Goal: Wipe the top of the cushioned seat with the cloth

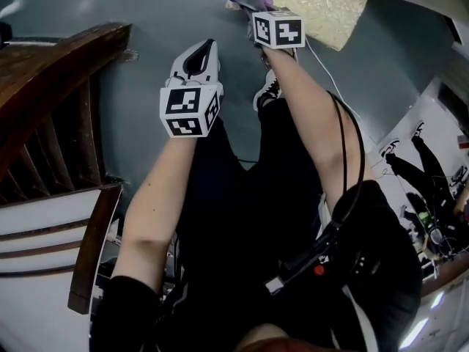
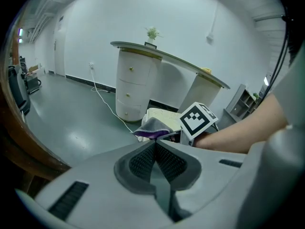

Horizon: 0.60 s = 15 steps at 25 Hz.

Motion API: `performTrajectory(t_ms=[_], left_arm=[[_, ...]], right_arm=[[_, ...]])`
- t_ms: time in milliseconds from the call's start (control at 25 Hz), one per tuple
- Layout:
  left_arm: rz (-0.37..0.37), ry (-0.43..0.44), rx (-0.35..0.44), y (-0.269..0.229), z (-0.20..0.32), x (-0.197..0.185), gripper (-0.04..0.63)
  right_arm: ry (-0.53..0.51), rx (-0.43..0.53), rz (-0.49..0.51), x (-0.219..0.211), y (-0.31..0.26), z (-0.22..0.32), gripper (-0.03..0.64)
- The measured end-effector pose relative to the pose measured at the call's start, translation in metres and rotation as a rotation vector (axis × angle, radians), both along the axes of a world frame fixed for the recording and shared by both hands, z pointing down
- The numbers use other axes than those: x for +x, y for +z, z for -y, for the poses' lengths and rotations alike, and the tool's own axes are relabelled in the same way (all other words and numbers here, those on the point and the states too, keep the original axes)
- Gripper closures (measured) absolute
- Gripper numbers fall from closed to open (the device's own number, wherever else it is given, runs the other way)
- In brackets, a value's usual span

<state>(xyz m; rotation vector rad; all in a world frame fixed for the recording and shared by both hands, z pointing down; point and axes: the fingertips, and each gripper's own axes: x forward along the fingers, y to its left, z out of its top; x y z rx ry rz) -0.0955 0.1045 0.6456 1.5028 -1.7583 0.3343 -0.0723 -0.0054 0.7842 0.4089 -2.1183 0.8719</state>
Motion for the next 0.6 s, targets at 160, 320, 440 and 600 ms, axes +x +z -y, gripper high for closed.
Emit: performTrajectory(t_ms=[160, 320, 440, 600], left_arm=[[-0.002, -0.014, -0.009, 0.002, 0.007, 0.010, 0.591], [0.006, 0.005, -0.016, 0.003, 0.015, 0.024, 0.591], [0.009, 0.007, -0.026, 0.006, 0.020, 0.032, 0.591], [0.009, 0.028, -0.024, 0.008, 0.032, 0.047, 0.591]], right_arm=[[0.022, -0.028, 0.004, 0.019, 0.000, 0.005, 0.591], [0.056, -0.034, 0.008, 0.042, -0.002, 0.015, 0.591], [0.083, -0.044, 0.009, 0.064, -0.002, 0.021, 0.591], [0.109, -0.042, -0.003, 0.096, 0.001, 0.032, 0.591]])
